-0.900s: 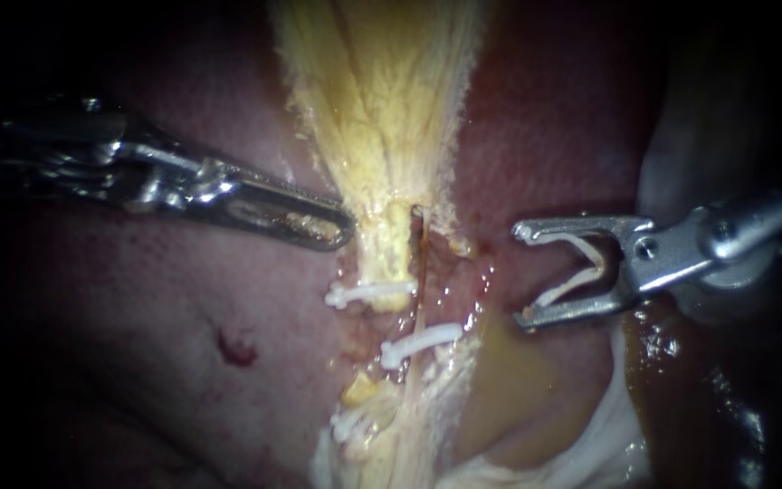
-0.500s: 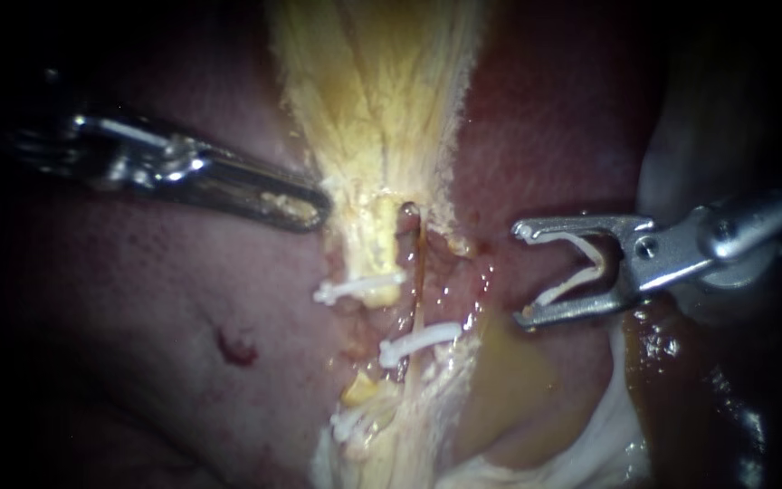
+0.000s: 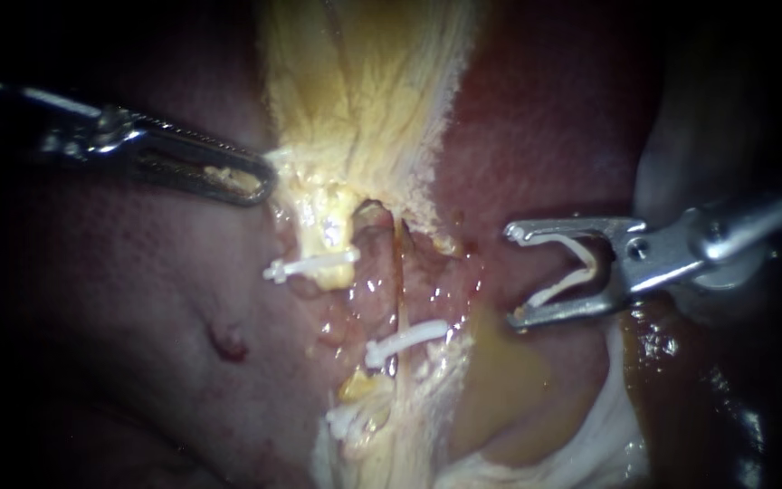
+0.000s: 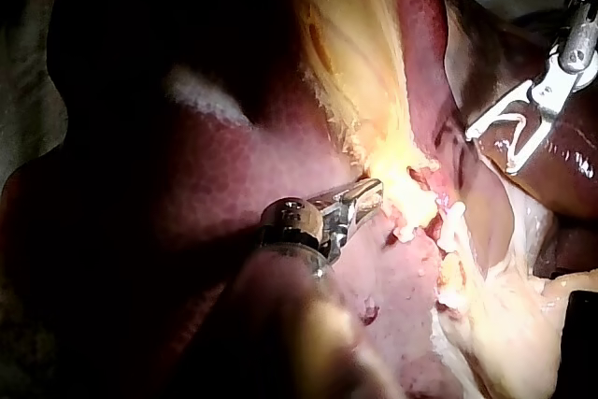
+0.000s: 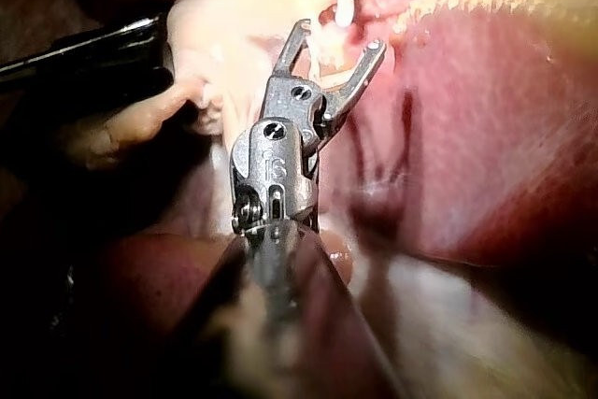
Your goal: Clipping second clip right tube
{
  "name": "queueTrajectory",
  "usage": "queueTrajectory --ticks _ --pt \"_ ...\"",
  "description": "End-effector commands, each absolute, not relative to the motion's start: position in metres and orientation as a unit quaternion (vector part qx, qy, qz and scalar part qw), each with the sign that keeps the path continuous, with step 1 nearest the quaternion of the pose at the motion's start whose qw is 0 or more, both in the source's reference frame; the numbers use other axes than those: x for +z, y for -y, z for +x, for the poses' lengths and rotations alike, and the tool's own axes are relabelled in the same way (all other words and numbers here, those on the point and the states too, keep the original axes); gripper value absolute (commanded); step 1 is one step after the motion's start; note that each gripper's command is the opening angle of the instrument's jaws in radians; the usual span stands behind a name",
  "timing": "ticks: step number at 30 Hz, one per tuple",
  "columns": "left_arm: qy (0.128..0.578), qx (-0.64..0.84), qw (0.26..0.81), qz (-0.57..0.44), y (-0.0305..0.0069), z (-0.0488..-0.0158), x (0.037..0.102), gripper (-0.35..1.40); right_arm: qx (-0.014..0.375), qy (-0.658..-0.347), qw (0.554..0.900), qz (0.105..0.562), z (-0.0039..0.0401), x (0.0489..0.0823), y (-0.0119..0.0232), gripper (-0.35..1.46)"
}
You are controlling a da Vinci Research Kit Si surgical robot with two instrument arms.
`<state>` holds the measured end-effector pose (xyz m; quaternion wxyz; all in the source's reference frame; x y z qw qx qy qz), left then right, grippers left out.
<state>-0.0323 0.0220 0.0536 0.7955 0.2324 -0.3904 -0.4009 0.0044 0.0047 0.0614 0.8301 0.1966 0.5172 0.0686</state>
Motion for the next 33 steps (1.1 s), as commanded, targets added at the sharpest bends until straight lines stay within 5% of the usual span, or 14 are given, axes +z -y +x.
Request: queueTrajectory --ticks 1,23,33 --pt "0.390 -0.401 0.796 0.232 -0.0220 -0.0323 0.0536 -0.35 0.073 -0.517 0.828 0.203 0.0049 0.0617 -0.0044 0.50" --pt "0.390 -0.401 0.796 0.231 -0.0219 -0.0324 0.0537 -0.35 0.142 -0.503 0.803 0.287 0.0107 0.0707 -0.0021 0.50" --pt "0.390 -0.401 0.796 0.231 -0.0219 -0.0325 0.0538 -0.35 0.166 -0.529 0.767 0.323 0.0122 0.0714 -0.0026 0.50"
